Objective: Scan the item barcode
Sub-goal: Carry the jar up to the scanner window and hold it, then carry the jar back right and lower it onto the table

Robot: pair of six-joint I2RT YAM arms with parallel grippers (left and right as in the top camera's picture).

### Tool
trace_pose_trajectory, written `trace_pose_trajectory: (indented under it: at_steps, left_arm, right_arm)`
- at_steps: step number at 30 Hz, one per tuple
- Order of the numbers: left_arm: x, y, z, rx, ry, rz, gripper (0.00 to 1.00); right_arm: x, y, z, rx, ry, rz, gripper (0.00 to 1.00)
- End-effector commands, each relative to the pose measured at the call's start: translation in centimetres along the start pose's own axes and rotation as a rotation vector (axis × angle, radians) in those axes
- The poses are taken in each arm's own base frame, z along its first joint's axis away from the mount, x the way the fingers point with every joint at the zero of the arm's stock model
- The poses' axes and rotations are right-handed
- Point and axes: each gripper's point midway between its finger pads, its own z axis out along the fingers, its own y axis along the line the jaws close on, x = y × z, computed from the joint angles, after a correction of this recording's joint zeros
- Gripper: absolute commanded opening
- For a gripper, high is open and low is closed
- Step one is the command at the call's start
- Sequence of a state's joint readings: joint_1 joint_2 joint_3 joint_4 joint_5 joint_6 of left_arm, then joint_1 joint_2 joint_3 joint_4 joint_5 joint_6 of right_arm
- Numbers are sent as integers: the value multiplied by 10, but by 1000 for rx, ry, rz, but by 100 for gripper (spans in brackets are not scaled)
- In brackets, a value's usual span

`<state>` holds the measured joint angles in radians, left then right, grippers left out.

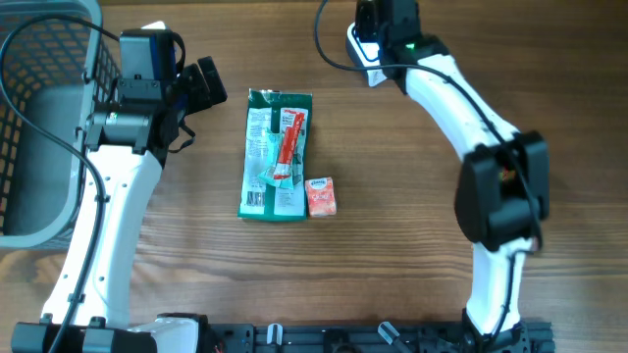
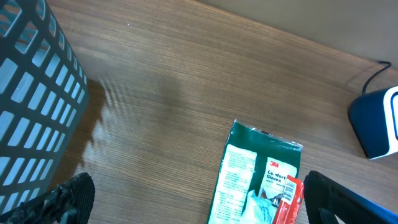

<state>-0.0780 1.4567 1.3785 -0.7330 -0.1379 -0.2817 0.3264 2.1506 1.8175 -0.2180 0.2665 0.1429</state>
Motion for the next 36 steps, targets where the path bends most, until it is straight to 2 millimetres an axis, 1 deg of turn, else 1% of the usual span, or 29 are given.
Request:
trace_pose_trajectory:
  at_steps: [1, 3, 4, 5, 6, 8, 10, 11, 13, 16, 20, 24, 28, 32, 36]
  left_arm:
    - [-7, 1, -3, -6, -20, 12, 100]
    - [-7, 1, -3, -6, -20, 12, 100]
    - [-7, 1, -3, -6, -20, 12, 100]
    - [-7, 1, -3, -6, -20, 12, 100]
    - [-7, 1, -3, -6, -20, 12, 100]
    - [-7, 1, -3, -6, -20, 12, 100]
    - [-7, 1, -3, -6, -20, 12, 100]
    - [-7, 1, -3, -6, -20, 12, 100]
    - [-7, 1, -3, -6, -20, 12, 100]
    - [-7, 1, -3, -6, -20, 12, 100]
    - [-7, 1, -3, -6, -20, 12, 100]
    - [-7, 1, -3, -6, -20, 12, 100]
    - [-7, 1, -3, -6, -20, 12, 100]
    - [-7, 1, -3, -6, -20, 12, 100]
    - [-7, 1, -3, -6, -20, 12, 100]
  right_arm:
    - [-108, -21, -113, 8, -211, 9, 4]
    - [-109, -30, -143, 9, -176, 44, 4]
    - [-102, -34, -157, 9, -135, 57, 4]
    - [-96, -36, -165, 5, -104, 60, 4]
    - [-86, -38, -173, 6, -57, 68, 4]
    - [-56, -42, -183, 9, 70, 60, 4]
    - [-20, -46, -189, 22, 221, 37, 4]
    - [-5, -48, -191, 34, 282, 34, 4]
    - [37, -55, -197, 72, 446, 39, 4]
    - [91, -60, -205, 108, 642, 40, 9]
    - [153, -63, -202, 131, 798, 40, 9]
    - [202, -67, -193, 165, 863, 63, 9]
    - [232, -69, -184, 193, 869, 115, 8]
    - [253, -70, -181, 219, 879, 165, 8]
    - [265, -70, -175, 222, 867, 182, 8]
